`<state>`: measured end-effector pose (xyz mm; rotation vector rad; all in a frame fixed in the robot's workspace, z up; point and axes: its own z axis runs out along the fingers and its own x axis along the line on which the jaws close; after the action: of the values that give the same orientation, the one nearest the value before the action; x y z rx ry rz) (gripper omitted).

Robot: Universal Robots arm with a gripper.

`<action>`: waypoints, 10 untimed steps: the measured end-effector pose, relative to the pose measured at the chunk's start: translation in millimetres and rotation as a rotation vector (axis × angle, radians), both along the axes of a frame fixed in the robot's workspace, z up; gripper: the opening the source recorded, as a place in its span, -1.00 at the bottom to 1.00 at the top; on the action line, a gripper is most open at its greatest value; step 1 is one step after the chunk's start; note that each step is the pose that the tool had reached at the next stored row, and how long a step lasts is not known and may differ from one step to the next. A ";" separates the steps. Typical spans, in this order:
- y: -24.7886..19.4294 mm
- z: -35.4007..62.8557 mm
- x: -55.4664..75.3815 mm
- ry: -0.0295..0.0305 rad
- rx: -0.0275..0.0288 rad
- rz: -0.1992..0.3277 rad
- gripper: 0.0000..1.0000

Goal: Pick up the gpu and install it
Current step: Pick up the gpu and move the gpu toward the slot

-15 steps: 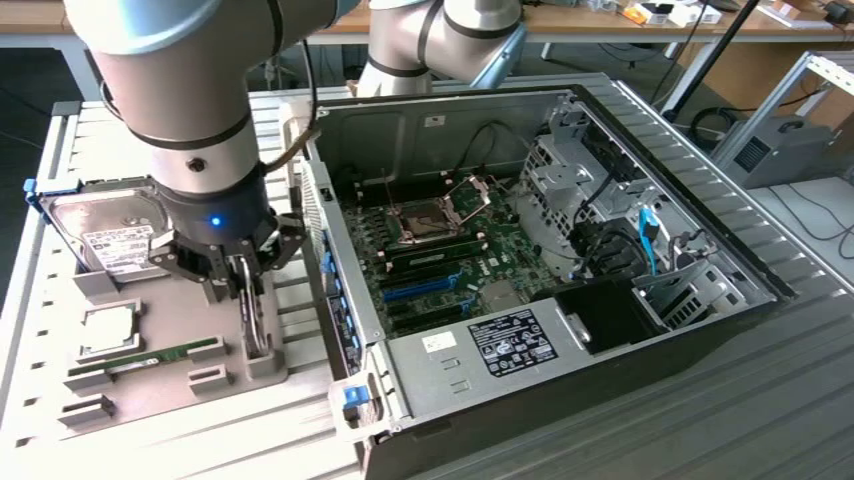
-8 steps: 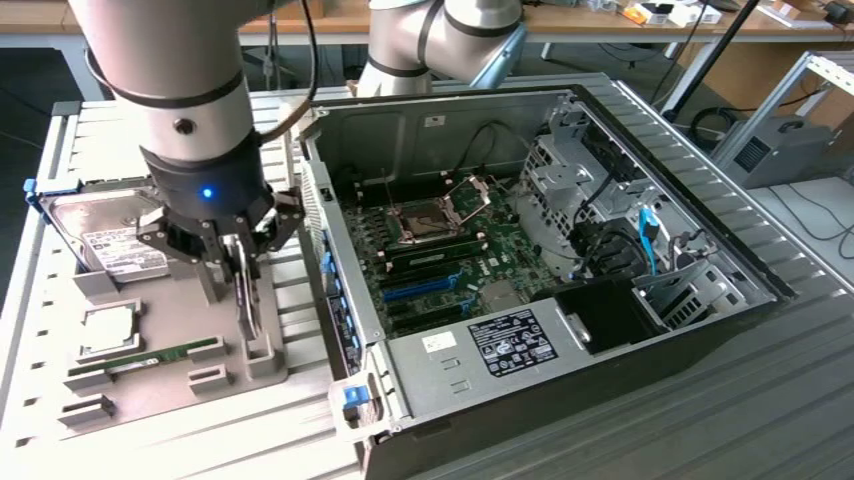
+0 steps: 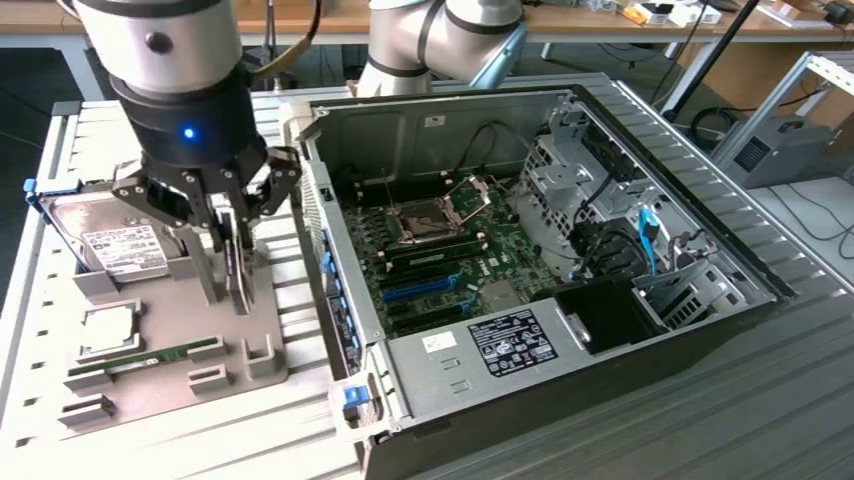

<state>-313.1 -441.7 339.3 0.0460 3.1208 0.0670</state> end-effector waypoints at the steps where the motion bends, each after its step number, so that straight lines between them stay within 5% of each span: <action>1: 0.0 7.9 0.0 0.0000 0.0000 0.000 -0.44; 10: 0.0 62.4 0.0 -0.0001 0.0001 -0.001 -0.44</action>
<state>-313.1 -441.7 401.6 0.0481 3.1206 0.0671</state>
